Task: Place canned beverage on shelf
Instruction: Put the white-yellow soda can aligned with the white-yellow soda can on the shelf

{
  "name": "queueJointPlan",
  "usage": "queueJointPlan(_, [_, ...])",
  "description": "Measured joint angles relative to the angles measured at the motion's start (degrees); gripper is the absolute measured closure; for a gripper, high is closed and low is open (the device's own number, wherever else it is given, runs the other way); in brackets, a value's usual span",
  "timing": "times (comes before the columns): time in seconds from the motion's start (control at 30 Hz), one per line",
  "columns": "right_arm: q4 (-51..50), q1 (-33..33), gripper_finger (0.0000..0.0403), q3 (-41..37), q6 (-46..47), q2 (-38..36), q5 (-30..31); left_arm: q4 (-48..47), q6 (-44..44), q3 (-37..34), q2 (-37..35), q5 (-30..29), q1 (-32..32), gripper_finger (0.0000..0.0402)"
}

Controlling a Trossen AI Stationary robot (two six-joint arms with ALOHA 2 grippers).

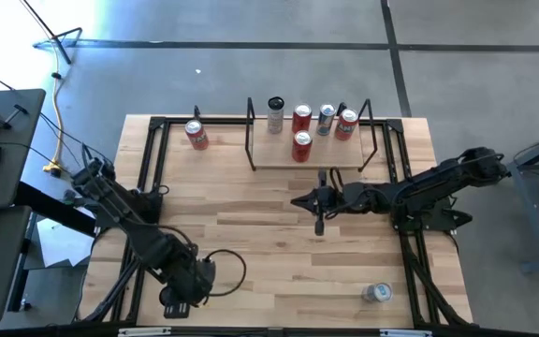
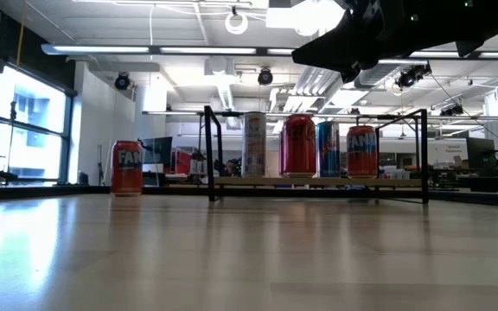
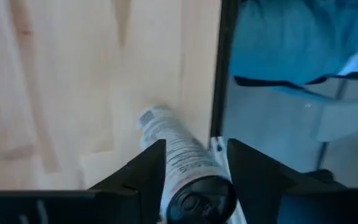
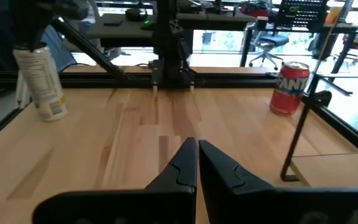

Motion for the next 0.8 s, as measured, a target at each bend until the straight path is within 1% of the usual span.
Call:
queueJointPlan(0.1, [-0.1,1.1,0.0403,0.0,0.0,0.0,0.0,-4.0,-0.7,4.5,1.5,-2.6,-0.3,0.022])
queueJointPlan(0.17, [-0.1,1.9,0.0403,0.0,0.0,0.0,0.0,-4.7,-3.3,6.3,2.0,-3.3,-0.7,0.0202])
queueJointPlan(0.33, [-0.2,3.0,0.0403,0.0,0.0,0.0,0.0,-5.7,-13.2,7.3,2.3,1.2,-2.8,0.0146])
queueJointPlan(0.5, [-0.1,3.2,0.0403,0.0,-0.3,0.0,0.0,-12.2,-20.5,7.3,2.3,3.3,-4.8,0.0102])
queueJointPlan(0.57, [-0.2,3.2,0.0403,0.0,-0.4,0.0,0.0,-12.7,-21.4,7.2,2.3,3.1,-5.6,0.0093])
queueJointPlan(0.8, [-0.2,3.2,0.0403,0.0,-0.4,0.0,0.0,-12.5,-23.2,7.1,2.3,-1.5,-7.3,0.0084])
